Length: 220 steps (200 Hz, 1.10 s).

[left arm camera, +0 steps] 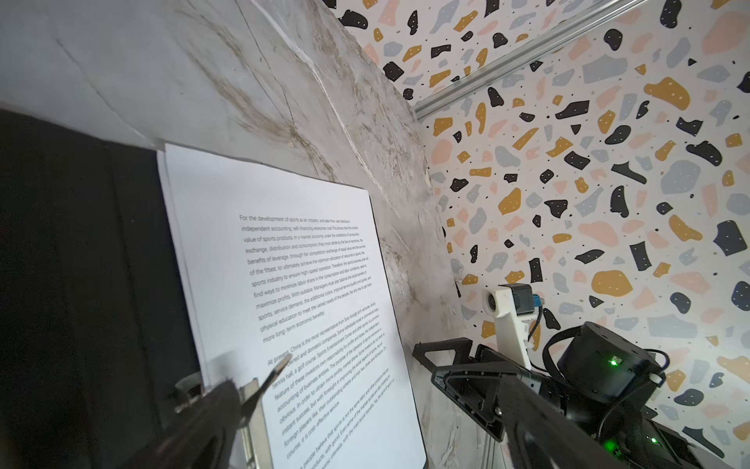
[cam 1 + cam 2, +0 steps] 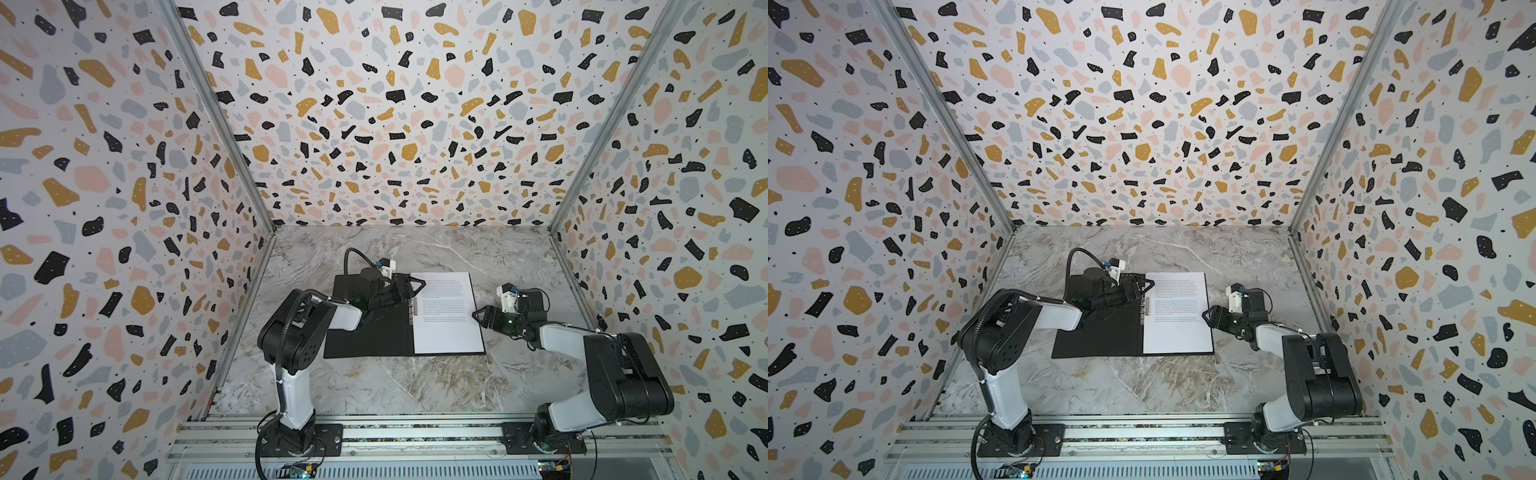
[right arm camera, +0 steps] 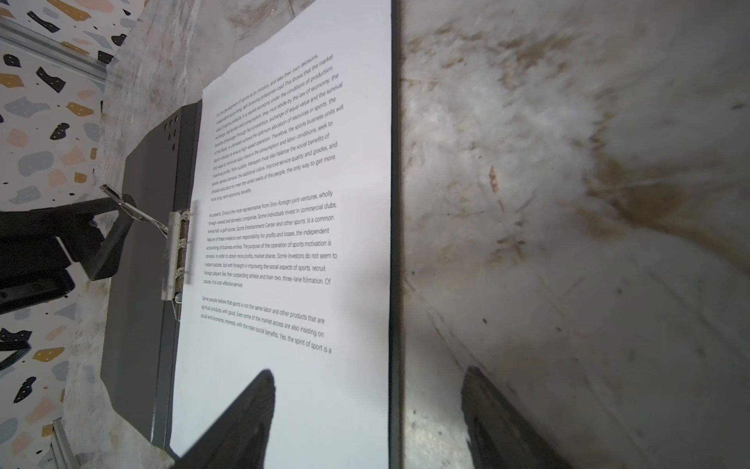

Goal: Put the files into the folder

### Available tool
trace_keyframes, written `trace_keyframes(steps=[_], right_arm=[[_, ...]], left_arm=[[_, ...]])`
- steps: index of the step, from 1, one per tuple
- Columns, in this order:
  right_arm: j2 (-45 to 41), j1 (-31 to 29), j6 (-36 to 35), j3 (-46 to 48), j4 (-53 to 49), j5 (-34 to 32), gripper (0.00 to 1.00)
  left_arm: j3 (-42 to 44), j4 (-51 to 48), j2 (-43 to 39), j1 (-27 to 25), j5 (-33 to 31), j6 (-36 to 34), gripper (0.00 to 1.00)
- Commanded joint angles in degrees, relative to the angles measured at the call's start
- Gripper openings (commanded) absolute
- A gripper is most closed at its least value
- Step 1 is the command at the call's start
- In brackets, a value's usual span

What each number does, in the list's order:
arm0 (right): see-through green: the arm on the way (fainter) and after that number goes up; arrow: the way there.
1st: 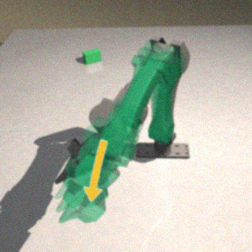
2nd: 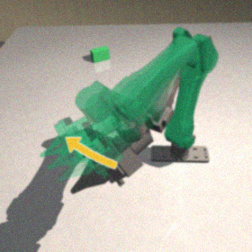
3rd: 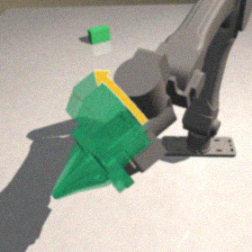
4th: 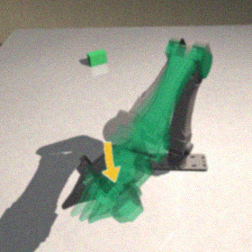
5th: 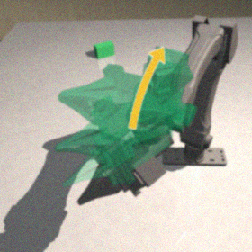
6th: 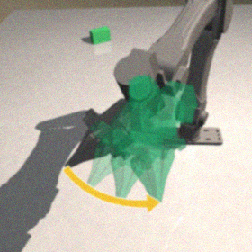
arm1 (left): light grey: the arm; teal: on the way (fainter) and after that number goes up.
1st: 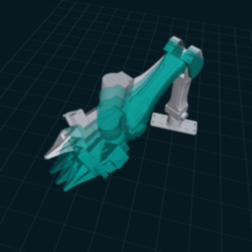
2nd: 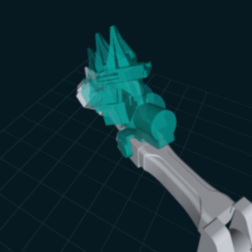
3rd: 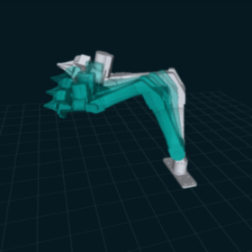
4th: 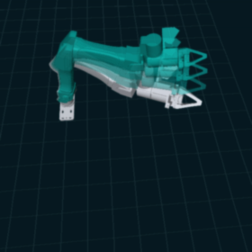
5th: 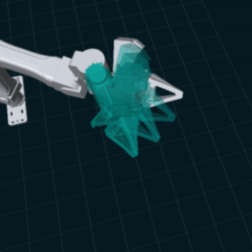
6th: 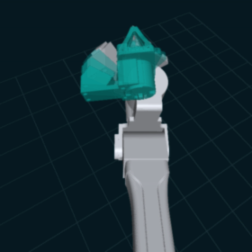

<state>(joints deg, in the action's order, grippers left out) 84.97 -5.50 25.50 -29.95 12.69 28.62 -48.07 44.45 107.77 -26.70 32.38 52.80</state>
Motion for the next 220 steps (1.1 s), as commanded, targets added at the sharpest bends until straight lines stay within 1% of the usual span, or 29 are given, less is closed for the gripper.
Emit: trace_keyframes(steps=[1, 32, 71, 97, 103, 123, 173, 201, 220], right_arm=[[-1.0, 0.2, 0.5, 1.2, -2.1, -0.8, 0.73], [-1.0, 0.2, 0.7, 1.6, -1.9, -0.8, 0.73], [-1.0, 0.2, 0.6, 1.6, -2.0, -0.8, 0.73], [-1.0, 0.2, 0.6, 1.6, -2.1, -0.9, 0.73], [-1.0, 0.2, 0.6, 1.7, -2.1, -1.0, 0.73], [-0.9, 0.2, 0.6, 1.7, -2.1, -1.0, 0.73], [-0.9, 0.2, 0.4, 1.7, -2.0, -1.2, 0.74], [-0.3, 0.2, 0.4, 1.5, -1.7, -1.2, 0.73], [0.4, 0.2, 0.6, 1.3, -1.4, -1.1, 0.73]], left_arm=[[2.3, 5.8, -3.7, -0.1, 1.0, 0.2, 1.0], [4.4, 5.4, -5.6, -0.4, 1.1, -1.4, 1.0], [4.7, 4.5, -5.5, -0.4, 0.6, -1.6, 1.0], [2.3, 1.5, -4.0, -0.3, 0.2, -1.7, 1.0], [1.2, -0.2, -3.3, -0.3, 0.2, -4.1, 1.0], [-3.2, -6.6, -0.4, -0.2, 0.1, -7.2, 1.0], [-7.4, -10.0, 4.6, 0.7, -1.7, -8.6, 1.0], [-7.7, -9.9, 5.0, 0.8, -2.9, -8.7, 1.0], [-8.1, -9.8, 5.6, 0.9, -2.5, -8.5, 1.0]])
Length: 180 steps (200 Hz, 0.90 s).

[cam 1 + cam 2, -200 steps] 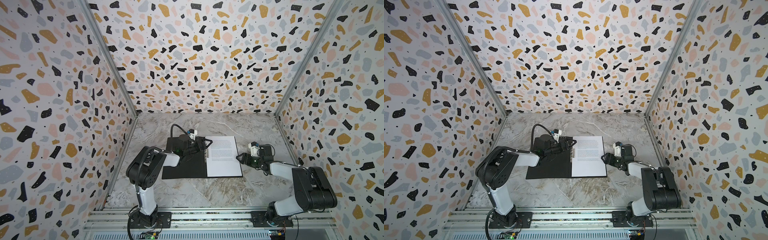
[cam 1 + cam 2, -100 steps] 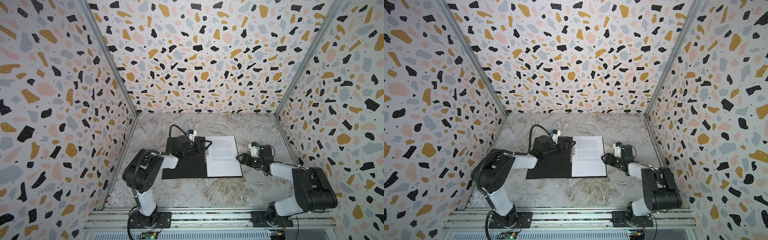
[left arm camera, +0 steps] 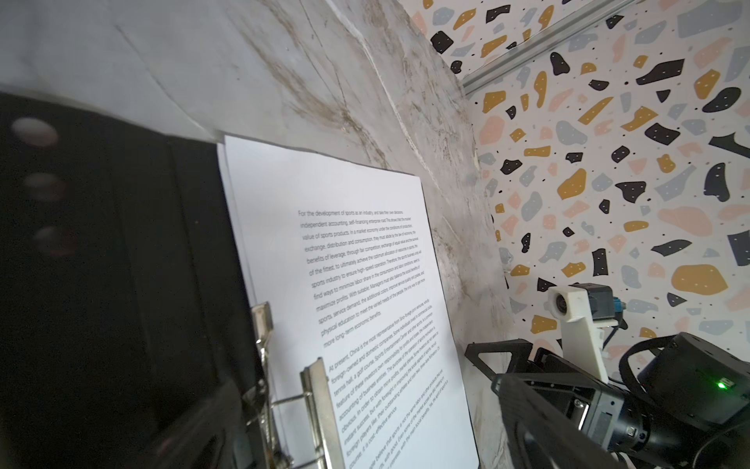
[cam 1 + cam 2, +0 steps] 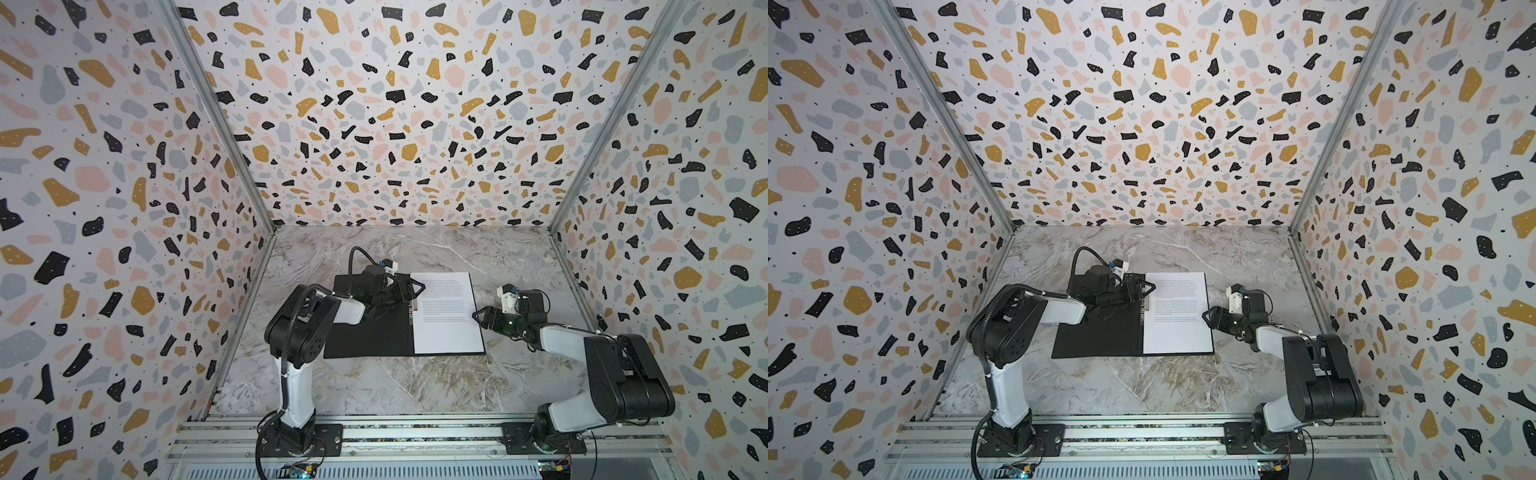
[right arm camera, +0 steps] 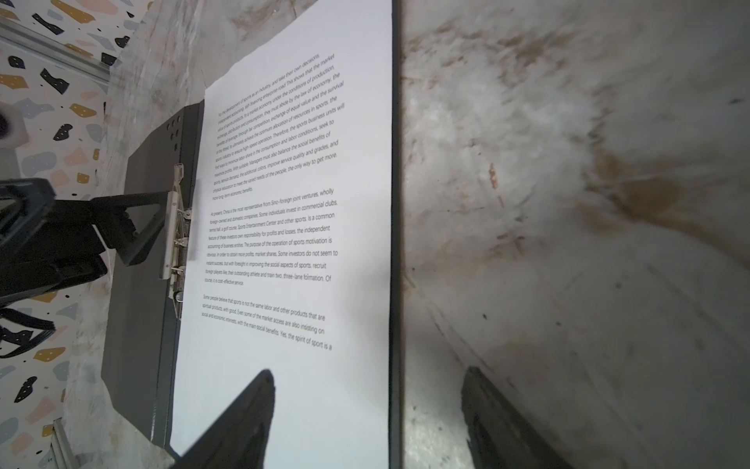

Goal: Put the files into the folder

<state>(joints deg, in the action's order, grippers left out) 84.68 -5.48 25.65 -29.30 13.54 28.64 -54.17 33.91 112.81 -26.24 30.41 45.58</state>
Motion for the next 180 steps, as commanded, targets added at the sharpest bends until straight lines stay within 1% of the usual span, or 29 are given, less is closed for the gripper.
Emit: trace_keyframes(steps=[1, 40, 83, 134, 136, 141, 180], right_arm=[[0.7, 0.1, 0.4, 0.7, -2.2, -1.1, 0.73], [1.5, 0.1, 0.6, 0.5, -1.8, -0.9, 0.73], [2.0, 0.2, 0.6, 0.5, -1.5, -0.9, 0.73], [2.1, 0.2, 0.8, 0.9, -1.3, -0.8, 0.73], [2.2, 0.2, 0.8, 0.9, -1.3, -0.8, 0.74], [2.1, 0.1, 0.8, 0.9, -1.2, -0.7, 0.73], [1.9, 0.2, 1.0, 1.0, -1.3, -0.5, 0.74]], left_arm=[[-2.1, 0.7, 0.7, 0.4, -0.5, -1.3, 1.0], [-3.6, 2.5, 3.4, 0.4, 1.7, 0.3, 1.0], [-4.3, 5.8, 4.7, 0.4, 3.2, 2.3, 1.0], [-2.9, 11.2, 2.8, 0.4, 5.2, 4.7, 1.0], [-2.8, 11.5, 2.6, 0.4, 5.3, 6.0, 1.0], [-2.5, 12.2, 2.3, 0.4, 5.5, 6.8, 1.0], [-1.0, 15.5, 0.4, 0.4, 6.7, 8.8, 1.0]])
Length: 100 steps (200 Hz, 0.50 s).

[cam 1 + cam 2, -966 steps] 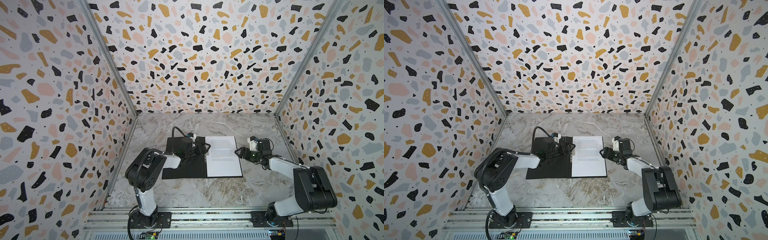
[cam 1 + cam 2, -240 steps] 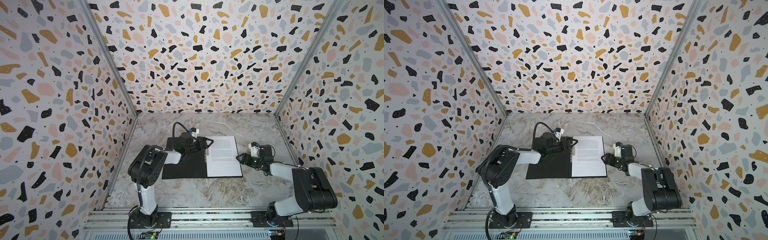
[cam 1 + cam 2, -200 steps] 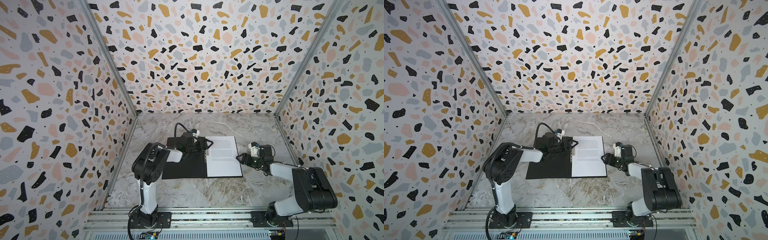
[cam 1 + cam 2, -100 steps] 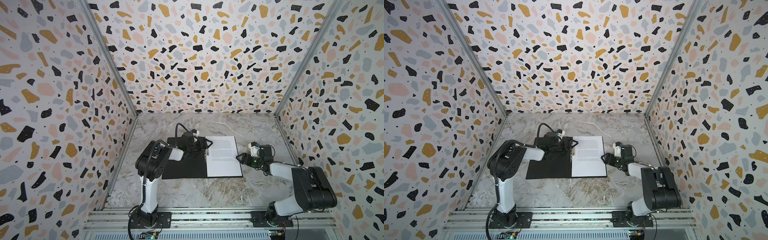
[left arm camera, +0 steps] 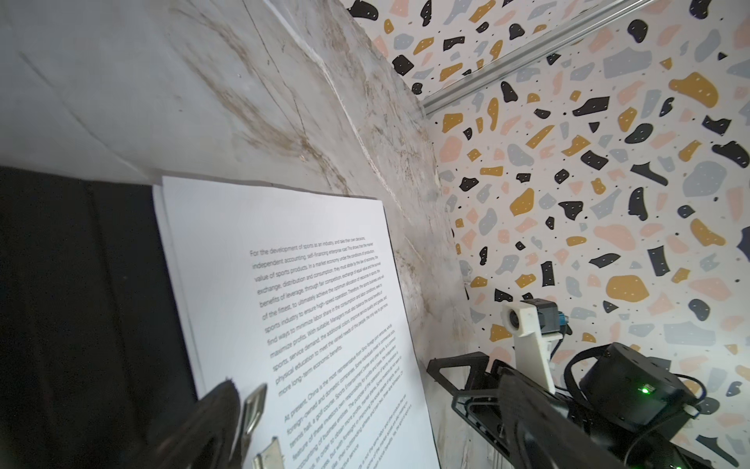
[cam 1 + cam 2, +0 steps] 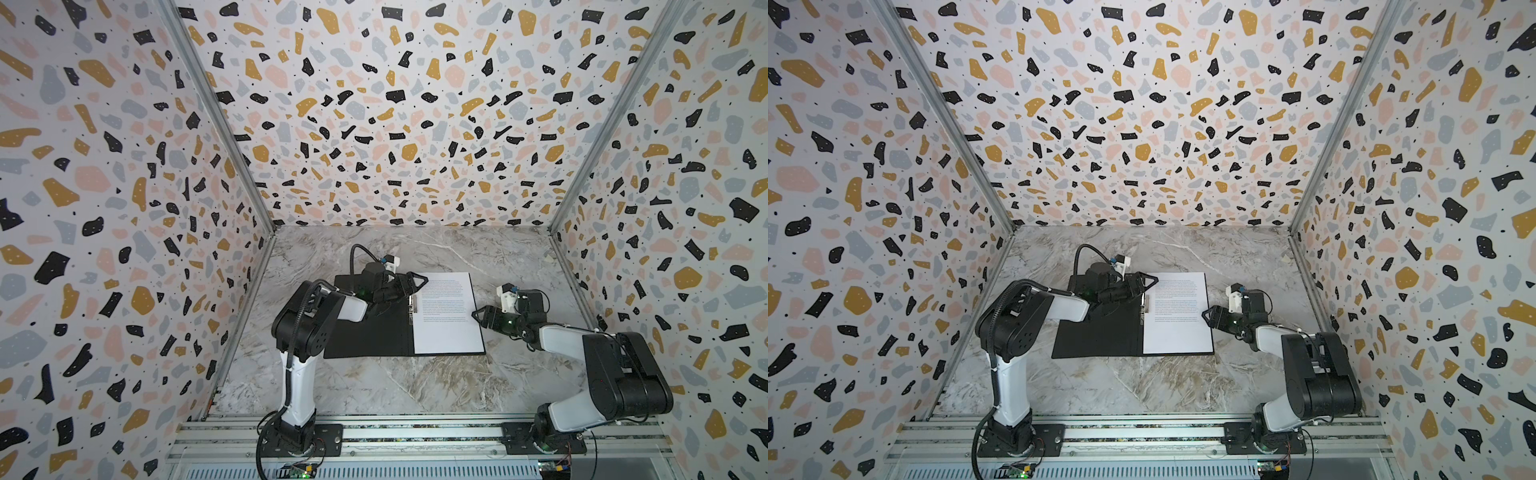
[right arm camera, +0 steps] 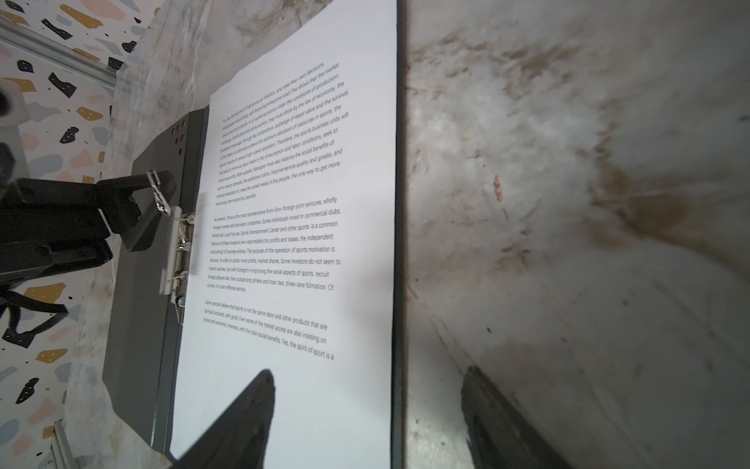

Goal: Put the files into the folder

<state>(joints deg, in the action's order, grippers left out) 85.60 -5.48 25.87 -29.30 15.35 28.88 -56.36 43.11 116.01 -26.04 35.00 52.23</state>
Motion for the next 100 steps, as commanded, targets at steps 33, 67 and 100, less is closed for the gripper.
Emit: trace_keyframes(steps=[33, 67, 100], right_arm=[[0.8, 0.1, 0.6, 0.9, -3.4, -0.6, 0.73], [0.6, 0.2, 0.8, 1.1, -3.4, -0.4, 0.74], [0.1, 0.1, 0.6, 1.0, -3.9, -0.5, 0.73]], left_arm=[[3.2, 9.3, -5.0, 0.0, 2.6, 4.1, 1.0], [4.6, 10.7, -6.0, -0.8, 3.4, 4.5, 1.0], [6.2, 12.2, -6.9, -1.9, 4.3, 4.6, 1.0]])
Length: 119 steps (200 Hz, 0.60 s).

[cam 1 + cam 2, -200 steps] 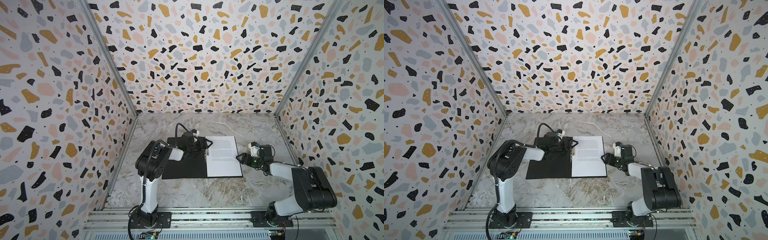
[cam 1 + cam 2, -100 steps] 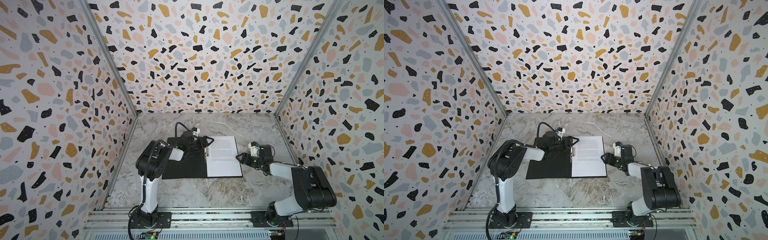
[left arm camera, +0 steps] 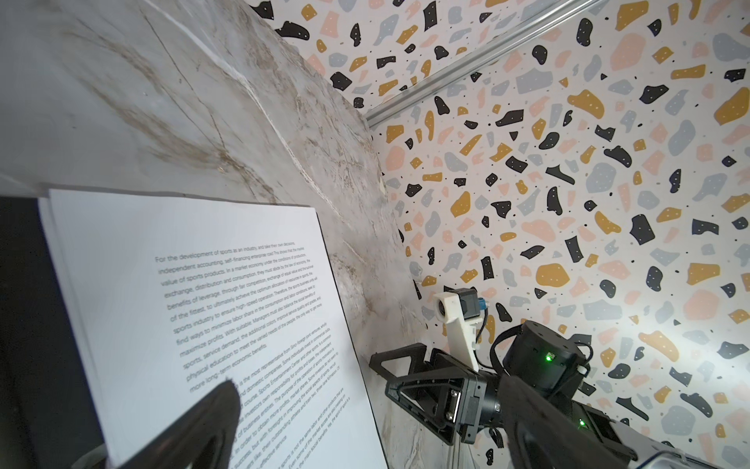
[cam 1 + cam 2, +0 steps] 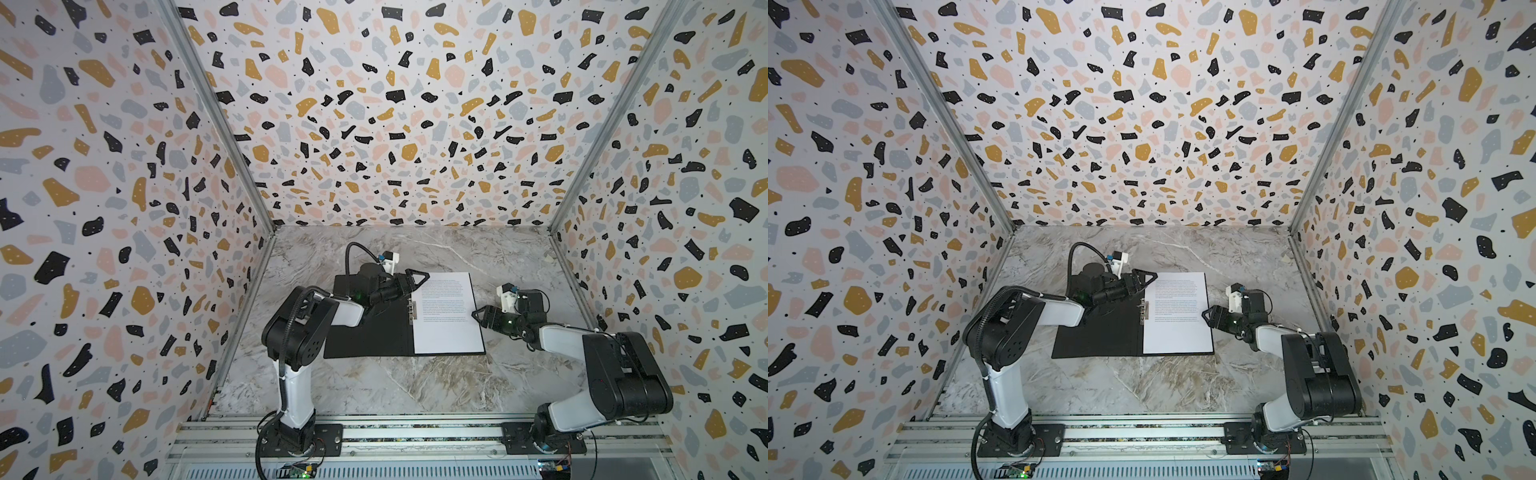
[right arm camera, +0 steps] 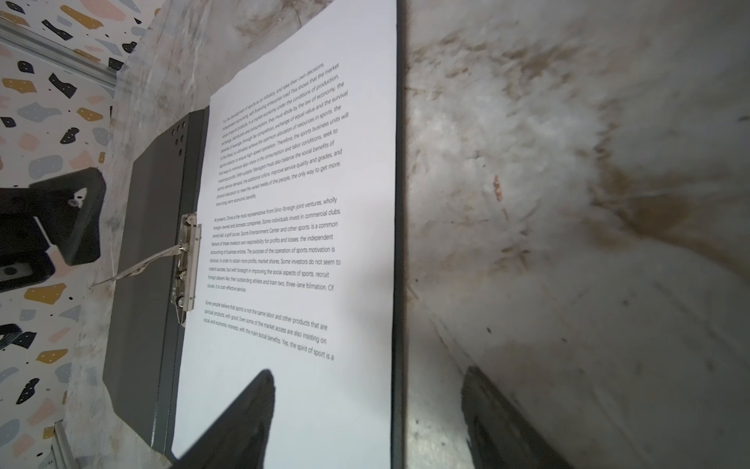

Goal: Put the files into the folder

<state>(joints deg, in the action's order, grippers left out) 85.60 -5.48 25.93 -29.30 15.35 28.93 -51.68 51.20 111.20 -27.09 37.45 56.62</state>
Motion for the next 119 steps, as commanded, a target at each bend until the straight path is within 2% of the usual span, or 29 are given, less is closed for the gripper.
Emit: trace_keyframes(steps=[1, 20, 65, 77, 93, 119], right_arm=[[0.1, 0.1, 0.5, 1.0, -4.0, -0.5, 0.73], [-0.5, 0.1, 0.5, 0.9, -4.4, -0.8, 0.73], [-3.0, 0.1, 0.5, 1.0, -5.7, -1.4, 0.73], [-3.4, 0.1, 0.6, 1.0, -5.8, -1.7, 0.73], [-3.1, 0.0, 0.8, 1.0, -5.5, -1.5, 0.74], [-2.5, 0.1, 1.2, 1.3, -4.8, -1.1, 0.73]], left_arm=[[1.6, 4.1, -2.1, -0.9, 1.9, 0.2, 1.0], [2.7, 4.1, -3.1, -0.6, 1.5, 0.0, 1.0], [2.5, -2.7, -6.2, 2.9, -1.1, -4.0, 1.0], [1.5, -6.5, -6.7, 3.3, -1.6, -5.5, 1.0], [-1.2, -14.9, -6.4, 3.3, -2.8, -11.9, 1.0], [-3.8, -24.5, -4.8, 3.3, -6.6, -15.4, 1.0]])
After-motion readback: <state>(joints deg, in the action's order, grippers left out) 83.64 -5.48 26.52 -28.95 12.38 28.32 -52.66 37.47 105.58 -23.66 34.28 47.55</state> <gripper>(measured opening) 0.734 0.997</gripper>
